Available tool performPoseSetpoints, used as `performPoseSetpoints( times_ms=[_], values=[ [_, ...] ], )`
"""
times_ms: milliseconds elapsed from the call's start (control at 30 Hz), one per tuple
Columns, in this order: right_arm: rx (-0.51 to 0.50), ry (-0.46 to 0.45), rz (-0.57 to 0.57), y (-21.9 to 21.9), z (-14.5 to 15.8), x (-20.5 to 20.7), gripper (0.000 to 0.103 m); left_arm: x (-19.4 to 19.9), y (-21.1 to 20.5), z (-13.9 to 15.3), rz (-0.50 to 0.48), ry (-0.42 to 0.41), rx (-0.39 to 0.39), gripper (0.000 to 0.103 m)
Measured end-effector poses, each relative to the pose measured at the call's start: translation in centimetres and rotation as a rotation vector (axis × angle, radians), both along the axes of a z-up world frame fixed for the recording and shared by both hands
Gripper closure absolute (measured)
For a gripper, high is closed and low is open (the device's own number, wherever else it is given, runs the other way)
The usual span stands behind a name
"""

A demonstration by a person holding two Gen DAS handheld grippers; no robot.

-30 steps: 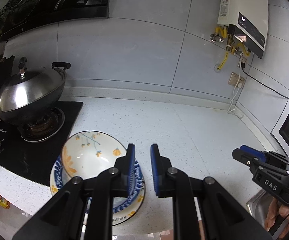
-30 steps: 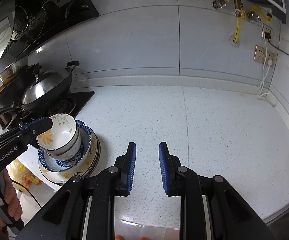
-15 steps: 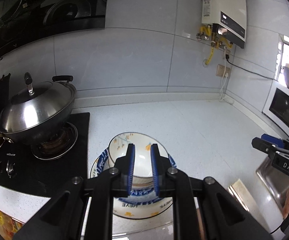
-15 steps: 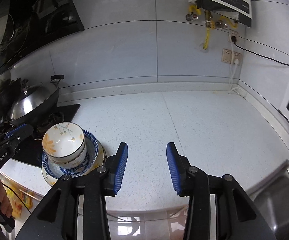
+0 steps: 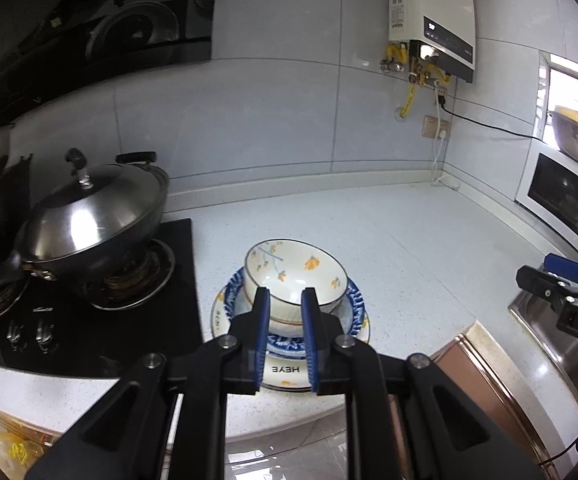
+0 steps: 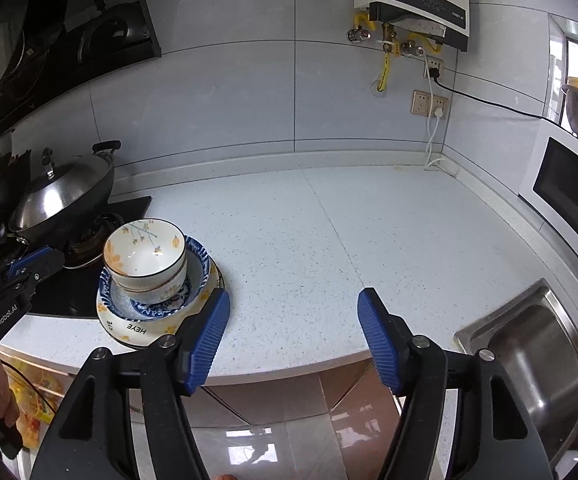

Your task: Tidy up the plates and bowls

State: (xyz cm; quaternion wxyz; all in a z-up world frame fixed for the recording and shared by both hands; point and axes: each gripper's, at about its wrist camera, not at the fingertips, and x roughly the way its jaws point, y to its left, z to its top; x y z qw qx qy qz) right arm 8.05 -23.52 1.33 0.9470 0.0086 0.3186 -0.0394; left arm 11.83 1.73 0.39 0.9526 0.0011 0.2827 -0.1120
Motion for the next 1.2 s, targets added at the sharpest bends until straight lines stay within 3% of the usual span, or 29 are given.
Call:
performPoseSetpoints(
  times_ms=[200, 300, 567, 933, 1200],
  values=[
    [-0.004, -0.018, 0.100, -0.4, 0.2, -1.4, 0.040, -4.1, -0.9, 1.3, 0.104, -0.029, 0.033, 0.086],
    [-0.007, -0.024, 0.150, -1.3, 0.3, -2.5, 0.040, -6.2, -2.0, 1.9, 0.160, -0.034, 0.033, 0.074],
    [-0.013, -0.027, 0.253, -3.8, -0.2, -5.2, 0.038, -11.9, -3.7, 2.1, 0.298, 0.000, 0.048, 0.074],
    [0.004, -0.024, 0.310, -1.9, -0.8, -7.7, 0.038, -15.0, -1.0, 1.7, 0.336, 0.044, -0.022, 0.074],
    [0.001, -0.020, 0.282, 0.5, -0.7, -9.2, 0.032, -15.5, 0.6, 1.4, 0.330, 0.023, 0.061, 0.074]
  ],
)
